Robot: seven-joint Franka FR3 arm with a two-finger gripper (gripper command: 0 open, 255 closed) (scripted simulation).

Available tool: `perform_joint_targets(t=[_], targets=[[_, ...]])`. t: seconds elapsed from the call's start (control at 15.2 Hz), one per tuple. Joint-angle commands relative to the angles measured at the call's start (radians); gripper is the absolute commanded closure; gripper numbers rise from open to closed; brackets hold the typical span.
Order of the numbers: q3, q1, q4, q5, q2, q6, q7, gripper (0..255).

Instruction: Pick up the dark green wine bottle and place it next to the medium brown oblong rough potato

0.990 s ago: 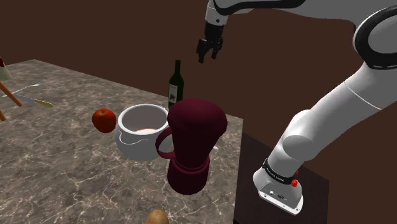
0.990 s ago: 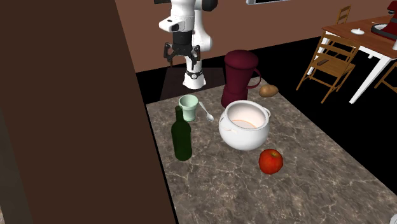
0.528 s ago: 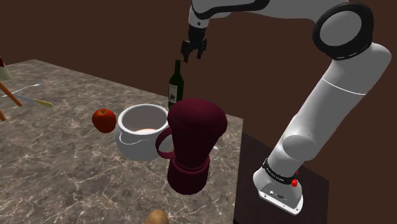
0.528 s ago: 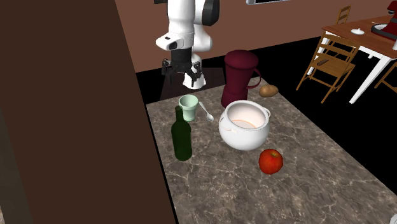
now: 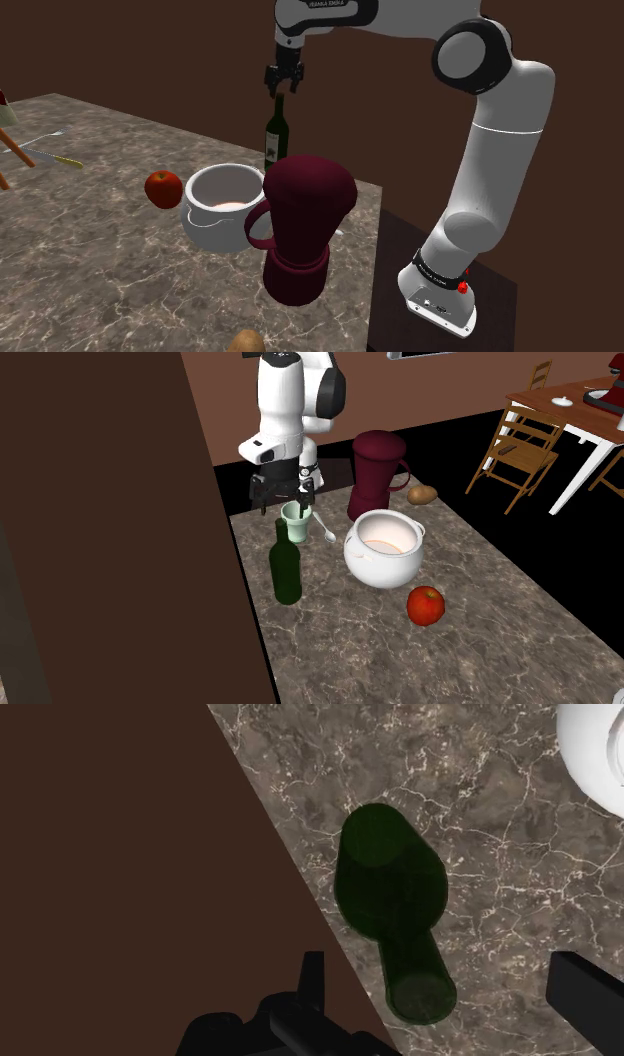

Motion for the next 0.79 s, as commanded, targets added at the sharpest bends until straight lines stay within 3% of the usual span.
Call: perform_joint_targets(t=[0.0, 0.33, 0.73], targets=[[0.0, -0.001, -0.003, 0.001, 0.014, 0.018, -0.001, 0], [-0.001, -0.003, -0.049, 0.001, 0.025, 0.075, 0.0, 0], [-0.001, -0.003, -0.049, 0.001, 0.025, 0.075, 0.0, 0]])
